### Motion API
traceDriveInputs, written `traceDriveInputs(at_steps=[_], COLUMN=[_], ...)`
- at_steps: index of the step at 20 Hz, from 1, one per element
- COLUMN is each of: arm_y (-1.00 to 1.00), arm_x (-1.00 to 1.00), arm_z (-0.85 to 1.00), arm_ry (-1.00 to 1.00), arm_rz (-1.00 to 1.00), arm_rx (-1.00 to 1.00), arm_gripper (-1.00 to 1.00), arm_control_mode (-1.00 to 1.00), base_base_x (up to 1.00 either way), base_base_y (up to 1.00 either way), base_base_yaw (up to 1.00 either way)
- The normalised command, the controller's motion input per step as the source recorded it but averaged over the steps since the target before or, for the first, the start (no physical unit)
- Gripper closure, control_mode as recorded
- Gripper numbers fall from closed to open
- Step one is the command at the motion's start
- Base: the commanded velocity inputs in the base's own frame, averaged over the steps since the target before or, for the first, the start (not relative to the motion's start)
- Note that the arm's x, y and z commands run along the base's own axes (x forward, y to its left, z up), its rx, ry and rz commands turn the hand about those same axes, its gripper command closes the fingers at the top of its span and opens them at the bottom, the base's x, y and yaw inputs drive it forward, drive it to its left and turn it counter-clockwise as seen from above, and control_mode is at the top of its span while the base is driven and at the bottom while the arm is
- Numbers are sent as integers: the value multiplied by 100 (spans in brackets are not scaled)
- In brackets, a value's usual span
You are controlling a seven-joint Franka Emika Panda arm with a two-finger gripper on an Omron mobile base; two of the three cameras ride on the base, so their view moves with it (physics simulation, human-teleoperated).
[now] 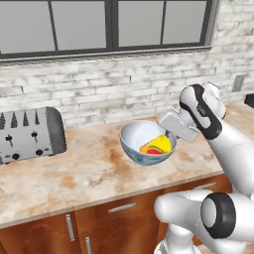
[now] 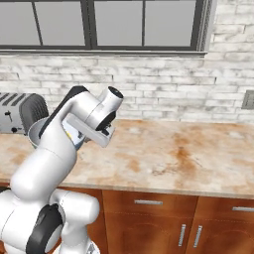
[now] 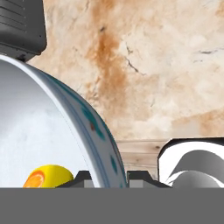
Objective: Place the cup inside the bowl on the dining table and move the bowl to any counter.
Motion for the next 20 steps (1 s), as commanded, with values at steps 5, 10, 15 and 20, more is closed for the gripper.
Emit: traceDriveInputs(at_steps=[5,10,15,20], arm_y=[-3,-17,-9,-5], arm_x=[14,59,44,33], arm_z=[-7,-8,0,0], arm_ry=[0,1,3,4], arm_rz=[0,0,0,0], arm_rx=[2,0,0,0], arm_gripper=[100,100,100,100], arm_control_mode=[-100,-100,-100,-100], base_base_x=[0,0,0,0], base_base_y=[0,0,0,0], base_base_yaw=[0,0,0,0])
